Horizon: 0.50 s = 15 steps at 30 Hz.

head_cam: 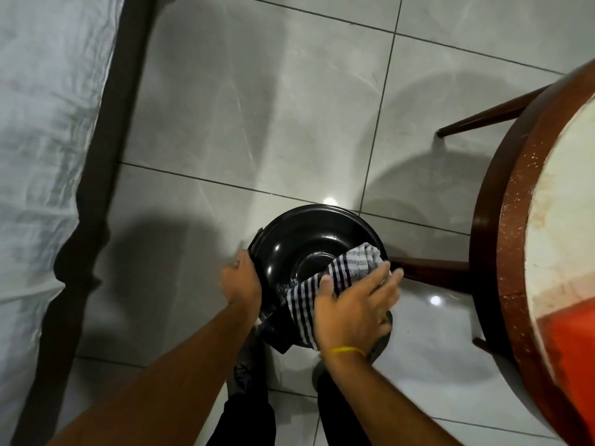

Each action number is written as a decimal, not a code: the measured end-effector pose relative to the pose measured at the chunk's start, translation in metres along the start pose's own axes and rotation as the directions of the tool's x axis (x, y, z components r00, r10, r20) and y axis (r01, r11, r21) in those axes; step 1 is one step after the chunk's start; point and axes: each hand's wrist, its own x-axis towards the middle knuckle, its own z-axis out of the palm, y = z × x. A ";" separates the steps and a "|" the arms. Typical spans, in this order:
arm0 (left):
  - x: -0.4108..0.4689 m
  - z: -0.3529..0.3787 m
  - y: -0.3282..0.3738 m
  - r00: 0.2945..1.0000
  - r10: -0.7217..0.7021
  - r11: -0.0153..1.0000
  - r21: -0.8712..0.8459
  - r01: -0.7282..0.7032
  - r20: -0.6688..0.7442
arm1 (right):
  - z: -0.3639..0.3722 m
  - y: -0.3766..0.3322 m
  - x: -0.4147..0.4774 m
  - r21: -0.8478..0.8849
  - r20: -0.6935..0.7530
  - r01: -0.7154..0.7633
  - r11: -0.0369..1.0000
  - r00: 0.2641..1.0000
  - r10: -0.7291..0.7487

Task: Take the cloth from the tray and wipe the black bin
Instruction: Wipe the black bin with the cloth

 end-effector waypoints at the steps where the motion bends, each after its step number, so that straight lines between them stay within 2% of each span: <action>1: 0.001 -0.002 -0.002 0.999 0.033 0.999 -0.018 -0.033 0.036 | -0.007 0.020 -0.005 -0.171 -0.047 0.292 0.941 0.951 -0.304; 2: 0.002 -0.003 -0.002 0.995 0.069 0.997 -0.041 -0.066 0.074 | -0.013 0.038 -0.005 -0.298 0.005 0.547 0.782 0.820 -0.572; 3: 0.002 -0.005 -0.002 0.990 0.101 0.994 -0.060 -0.095 0.100 | -0.019 0.054 -0.001 -0.375 0.125 0.742 0.556 0.634 -0.763; 4: 0.003 -0.006 -0.001 0.985 0.132 0.990 -0.060 -0.126 0.115 | -0.020 0.064 0.010 -0.381 0.273 0.872 0.307 0.424 -0.864; 5: 0.004 -0.006 -0.001 0.981 0.153 0.988 -0.053 -0.148 0.121 | -0.020 0.071 0.024 -0.341 0.433 0.938 0.059 0.213 -0.876; 6: 0.005 -0.006 -0.001 0.978 0.167 0.986 -0.049 -0.162 0.126 | -0.019 0.072 0.040 -0.279 0.582 0.946 -0.168 0.027 -0.813; 7: 0.006 -0.005 -0.001 0.975 0.177 0.984 -0.049 -0.171 0.133 | -0.017 0.067 0.056 -0.216 0.693 0.913 -0.347 -0.107 -0.713; 8: 0.006 -0.004 -0.001 0.973 0.186 0.982 -0.055 -0.180 0.133 | -0.015 0.058 0.072 -0.159 0.758 0.862 -0.482 -0.206 -0.619; 9: 0.006 -0.003 -0.001 0.972 0.196 0.980 -0.059 -0.190 0.131 | -0.012 0.047 0.087 -0.107 0.787 0.816 -0.568 -0.280 -0.550; 11: 0.007 -0.001 -0.001 0.973 0.202 0.978 -0.065 -0.196 0.109 | -0.002 0.027 0.108 -0.008 0.786 0.737 -0.676 -0.413 -0.460; 13: 0.006 -0.001 -0.003 0.975 0.191 0.980 -0.084 -0.182 0.112 | 0.007 0.020 0.116 0.034 0.761 0.688 -0.725 -0.489 -0.427; 15: 0.005 -0.002 -0.003 0.977 0.178 0.980 -0.111 -0.165 0.116 | 0.011 0.023 0.116 0.037 0.727 0.707 -0.706 -0.504 -0.467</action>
